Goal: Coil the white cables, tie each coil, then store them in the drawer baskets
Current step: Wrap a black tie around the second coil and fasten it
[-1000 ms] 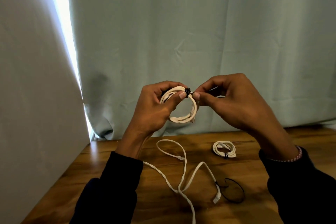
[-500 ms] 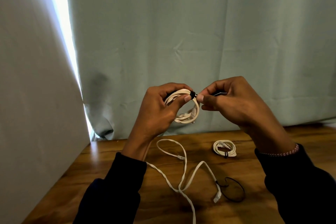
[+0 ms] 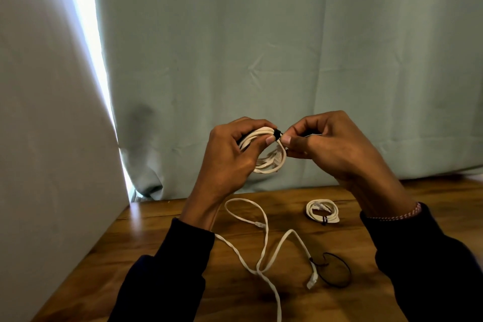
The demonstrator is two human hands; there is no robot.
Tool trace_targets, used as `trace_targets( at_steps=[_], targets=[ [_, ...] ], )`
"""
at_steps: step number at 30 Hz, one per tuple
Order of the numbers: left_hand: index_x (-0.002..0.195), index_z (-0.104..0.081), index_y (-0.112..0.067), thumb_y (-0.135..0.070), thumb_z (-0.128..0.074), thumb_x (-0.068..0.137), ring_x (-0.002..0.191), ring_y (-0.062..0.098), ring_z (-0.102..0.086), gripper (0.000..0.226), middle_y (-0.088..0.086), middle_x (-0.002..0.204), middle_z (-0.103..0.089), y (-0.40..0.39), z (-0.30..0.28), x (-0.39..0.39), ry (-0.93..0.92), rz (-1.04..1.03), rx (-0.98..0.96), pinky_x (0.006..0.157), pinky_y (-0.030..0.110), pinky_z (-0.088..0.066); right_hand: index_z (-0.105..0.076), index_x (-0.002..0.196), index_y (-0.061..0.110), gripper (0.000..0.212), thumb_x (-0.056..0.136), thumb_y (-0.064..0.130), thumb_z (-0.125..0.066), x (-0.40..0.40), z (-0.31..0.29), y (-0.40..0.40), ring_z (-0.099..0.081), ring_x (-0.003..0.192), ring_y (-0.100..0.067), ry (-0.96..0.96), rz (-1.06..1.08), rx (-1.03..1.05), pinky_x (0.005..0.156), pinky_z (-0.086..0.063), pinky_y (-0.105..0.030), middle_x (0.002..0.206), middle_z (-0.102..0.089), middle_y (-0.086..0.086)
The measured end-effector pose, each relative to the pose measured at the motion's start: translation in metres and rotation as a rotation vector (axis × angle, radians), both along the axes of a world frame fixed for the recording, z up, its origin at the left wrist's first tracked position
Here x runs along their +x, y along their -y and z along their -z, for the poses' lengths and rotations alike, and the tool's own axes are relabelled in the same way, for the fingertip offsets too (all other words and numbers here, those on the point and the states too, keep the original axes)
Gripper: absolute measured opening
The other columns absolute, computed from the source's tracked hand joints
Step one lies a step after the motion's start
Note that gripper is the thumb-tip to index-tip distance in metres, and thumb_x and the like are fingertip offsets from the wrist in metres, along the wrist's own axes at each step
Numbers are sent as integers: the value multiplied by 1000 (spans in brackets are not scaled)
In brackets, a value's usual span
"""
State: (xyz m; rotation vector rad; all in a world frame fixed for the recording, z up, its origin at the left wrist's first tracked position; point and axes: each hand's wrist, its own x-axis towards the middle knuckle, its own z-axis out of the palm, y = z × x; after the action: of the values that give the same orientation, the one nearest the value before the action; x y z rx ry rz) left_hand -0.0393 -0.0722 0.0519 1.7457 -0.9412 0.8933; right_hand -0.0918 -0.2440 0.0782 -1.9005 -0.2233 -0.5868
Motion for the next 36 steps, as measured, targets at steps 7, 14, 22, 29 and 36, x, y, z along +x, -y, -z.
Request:
trace_targets(
  at_steps=[7, 14, 22, 29, 36],
  targets=[
    [106, -76, -10, -13, -72, 90, 90, 12, -70, 17, 0, 98, -74, 0, 1, 1, -7, 6, 19, 77, 19, -55, -77, 81, 10, 6, 86, 6, -75, 5, 3, -1, -76, 76, -17, 2, -18, 42, 78, -62, -32, 78, -76, -6],
    [105, -75, -11, -12, -71, 91, 90, 13, -71, 15, 0, 97, -75, -7, -5, -3, -56, 85, -37, 78, 22, -56, -78, 85, 24, 6, 81, 29, -77, -3, -3, 5, -72, 78, -5, 134, -17, -143, 73, -60, -24, 78, -76, 10],
    [104, -75, -13, -9, -71, 90, 86, 12, -71, 15, -1, 94, -76, -5, -7, -8, -104, 174, -106, 73, 20, -54, -76, 94, 20, 13, 82, 24, -76, -10, -10, 12, -74, 82, -8, 194, -105, -214, 79, -62, -29, 85, -76, 7],
    [100, -74, -21, -9, -70, 91, 75, 10, -67, 16, -5, 88, -75, -2, -5, -10, -139, 223, -152, 63, 20, -52, -75, 93, 22, 9, 89, 29, -71, -10, -10, 10, -70, 81, -2, 226, 8, -332, 75, -53, -20, 84, -73, 11],
    [101, -75, -17, -10, -70, 90, 78, 12, -69, 14, -4, 91, -76, 0, -2, -7, -136, 205, -166, 64, 20, -53, -73, 91, 23, 6, 91, 29, -70, -6, -2, -3, -68, 77, -4, 240, 148, -303, 68, -52, -18, 82, -71, 10]
  ],
)
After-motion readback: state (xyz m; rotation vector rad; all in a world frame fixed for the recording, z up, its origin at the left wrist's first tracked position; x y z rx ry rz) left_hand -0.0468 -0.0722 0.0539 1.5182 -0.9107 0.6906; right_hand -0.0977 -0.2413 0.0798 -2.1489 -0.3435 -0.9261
